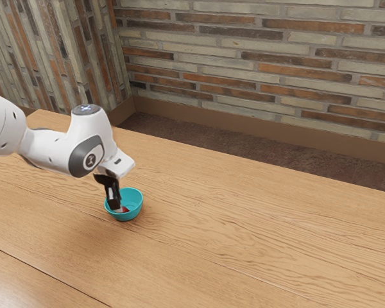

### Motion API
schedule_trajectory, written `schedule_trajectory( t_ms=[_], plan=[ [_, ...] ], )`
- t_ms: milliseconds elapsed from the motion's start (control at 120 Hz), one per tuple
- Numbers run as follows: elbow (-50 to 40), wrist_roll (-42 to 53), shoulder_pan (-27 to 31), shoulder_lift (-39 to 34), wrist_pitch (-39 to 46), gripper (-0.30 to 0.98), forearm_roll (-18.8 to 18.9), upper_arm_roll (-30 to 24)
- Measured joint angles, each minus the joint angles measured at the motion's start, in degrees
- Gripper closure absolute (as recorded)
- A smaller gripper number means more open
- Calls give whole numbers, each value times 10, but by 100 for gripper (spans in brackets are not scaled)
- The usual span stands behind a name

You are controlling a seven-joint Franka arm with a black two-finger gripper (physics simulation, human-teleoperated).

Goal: Take strawberry from the bowl

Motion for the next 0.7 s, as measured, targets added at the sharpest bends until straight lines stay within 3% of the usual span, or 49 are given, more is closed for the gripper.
schedule_trajectory(
  t_ms=[700],
  plan=[
    [30, 30, 2, 53, 23, 39, -2, -3]
  ],
)
